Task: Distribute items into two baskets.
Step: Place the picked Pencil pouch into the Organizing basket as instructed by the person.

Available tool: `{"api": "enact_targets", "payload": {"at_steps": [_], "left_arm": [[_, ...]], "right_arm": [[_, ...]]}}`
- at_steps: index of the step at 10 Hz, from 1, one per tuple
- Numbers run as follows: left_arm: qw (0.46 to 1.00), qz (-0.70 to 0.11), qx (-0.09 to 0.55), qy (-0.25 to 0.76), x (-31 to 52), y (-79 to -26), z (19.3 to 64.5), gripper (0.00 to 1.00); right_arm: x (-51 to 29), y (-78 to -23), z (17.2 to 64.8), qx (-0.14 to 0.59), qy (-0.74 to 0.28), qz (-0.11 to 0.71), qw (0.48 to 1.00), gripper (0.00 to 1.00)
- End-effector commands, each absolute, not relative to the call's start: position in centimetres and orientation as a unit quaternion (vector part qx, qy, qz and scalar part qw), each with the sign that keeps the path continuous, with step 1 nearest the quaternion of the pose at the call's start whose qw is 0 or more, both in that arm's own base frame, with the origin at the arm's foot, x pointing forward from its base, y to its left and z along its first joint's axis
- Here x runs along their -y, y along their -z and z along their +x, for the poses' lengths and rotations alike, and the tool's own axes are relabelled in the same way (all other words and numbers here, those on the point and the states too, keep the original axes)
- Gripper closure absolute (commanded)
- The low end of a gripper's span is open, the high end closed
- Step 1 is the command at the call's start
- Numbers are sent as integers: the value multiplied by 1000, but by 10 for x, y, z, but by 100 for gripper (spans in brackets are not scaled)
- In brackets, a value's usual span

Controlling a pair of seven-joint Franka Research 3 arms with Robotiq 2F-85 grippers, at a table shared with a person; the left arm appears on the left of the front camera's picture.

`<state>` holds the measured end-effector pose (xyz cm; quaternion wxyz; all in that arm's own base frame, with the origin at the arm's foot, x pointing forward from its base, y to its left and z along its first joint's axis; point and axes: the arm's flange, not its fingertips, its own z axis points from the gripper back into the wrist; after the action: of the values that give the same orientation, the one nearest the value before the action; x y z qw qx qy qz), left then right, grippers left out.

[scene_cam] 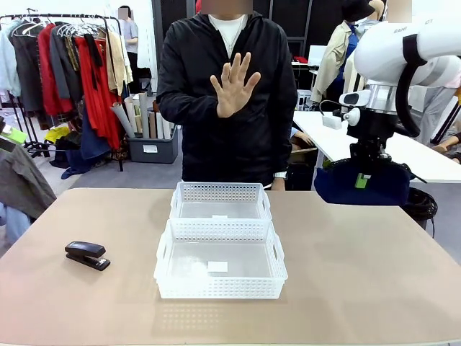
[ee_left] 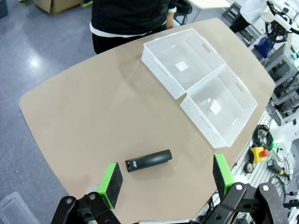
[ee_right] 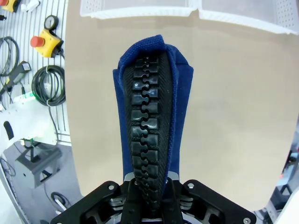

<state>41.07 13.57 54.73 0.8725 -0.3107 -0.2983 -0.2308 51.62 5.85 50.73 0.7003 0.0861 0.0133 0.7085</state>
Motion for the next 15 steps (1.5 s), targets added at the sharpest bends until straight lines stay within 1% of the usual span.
{"api": "enact_targets", "payload": {"at_steps": [1, 15], "left_arm": [[871, -311, 302, 230, -134, -548, 410, 0], [871, -311, 302, 230, -134, -548, 410, 0]], "right_arm": [[-58, -511, 515, -14, -708, 80, 702, 100], [-58, -511, 515, -14, -708, 80, 702, 100]]}}
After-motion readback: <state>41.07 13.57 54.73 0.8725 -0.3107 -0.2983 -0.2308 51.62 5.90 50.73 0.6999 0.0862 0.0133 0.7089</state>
